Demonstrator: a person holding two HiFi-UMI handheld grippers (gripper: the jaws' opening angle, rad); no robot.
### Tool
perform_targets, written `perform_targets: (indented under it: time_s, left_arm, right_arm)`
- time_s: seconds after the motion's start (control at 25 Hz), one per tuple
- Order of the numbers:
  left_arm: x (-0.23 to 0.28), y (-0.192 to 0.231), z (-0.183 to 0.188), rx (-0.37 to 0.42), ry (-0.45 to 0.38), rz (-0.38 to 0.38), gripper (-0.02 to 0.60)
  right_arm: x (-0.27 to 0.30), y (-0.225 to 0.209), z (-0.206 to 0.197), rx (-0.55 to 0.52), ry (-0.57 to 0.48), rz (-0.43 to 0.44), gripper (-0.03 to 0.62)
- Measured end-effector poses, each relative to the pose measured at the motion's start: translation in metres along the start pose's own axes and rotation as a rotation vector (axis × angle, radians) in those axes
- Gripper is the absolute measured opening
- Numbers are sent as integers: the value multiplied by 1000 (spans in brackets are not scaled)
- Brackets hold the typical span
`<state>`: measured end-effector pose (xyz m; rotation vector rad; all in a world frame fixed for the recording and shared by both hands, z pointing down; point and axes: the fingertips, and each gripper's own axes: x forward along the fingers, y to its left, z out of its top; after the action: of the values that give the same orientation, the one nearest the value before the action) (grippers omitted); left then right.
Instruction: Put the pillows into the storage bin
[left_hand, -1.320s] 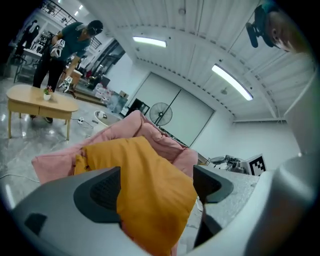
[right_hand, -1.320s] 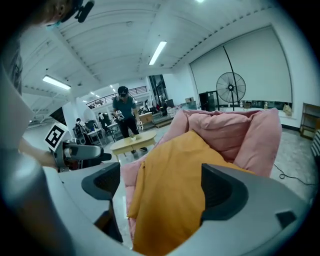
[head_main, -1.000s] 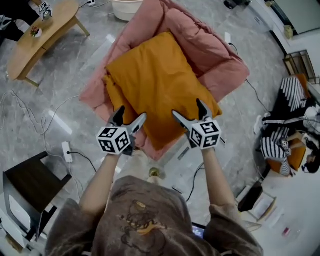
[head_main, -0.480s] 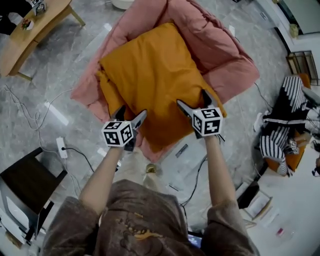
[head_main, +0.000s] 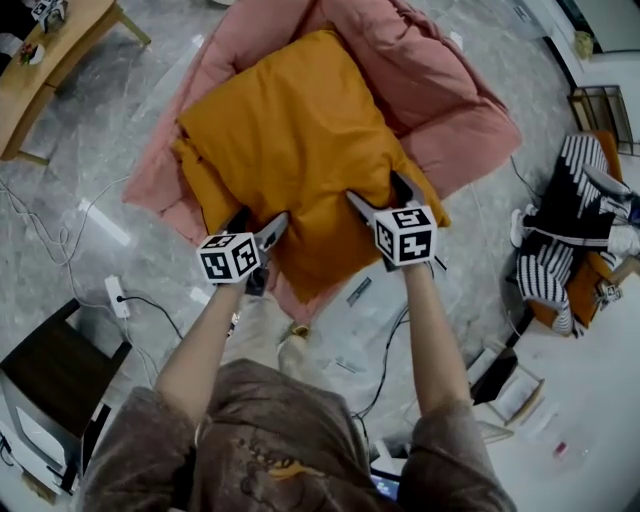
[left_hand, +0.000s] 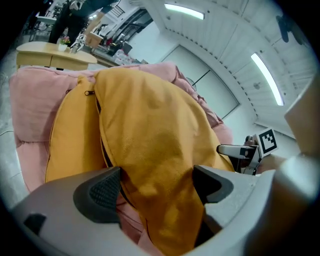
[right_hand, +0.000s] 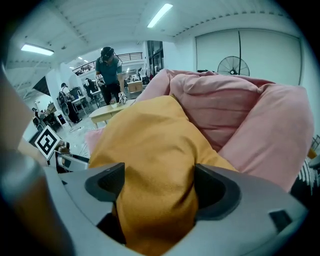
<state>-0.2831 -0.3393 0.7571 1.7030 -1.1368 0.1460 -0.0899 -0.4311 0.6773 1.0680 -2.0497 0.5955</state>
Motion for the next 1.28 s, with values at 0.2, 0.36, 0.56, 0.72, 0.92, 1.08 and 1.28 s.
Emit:
perform_targets:
  time_s: [0.2, 0.36, 0.56, 0.72, 0.92, 1.08, 1.28]
  left_arm:
    - [7, 1, -1, -3, 22, -22, 435]
    - [6, -1, 1, -2, 38, -49, 357]
    - [-3, -3, 5, -3, 23, -42, 219]
    - [-11, -11, 8, 29, 6, 2, 122]
    - [-38, -23, 23, 91, -19, 39, 32]
    - [-70, -36, 32, 119, -50, 41, 23]
    - [-112, -73, 39, 193, -71, -4, 21]
  right_arm:
    - [2, -2, -1, -6, 14, -4, 393]
    - [-12, -7, 3, 47, -40, 7, 239]
    - [-28, -10, 8, 166, -88, 59, 63]
    - [-38, -9, 11, 158, -119, 42, 8]
    - [-64, 6, 22, 133, -170, 49, 6]
    - [-91, 26, 37, 85, -212, 39, 6]
    - [-135, 34, 49, 71, -258, 29, 9]
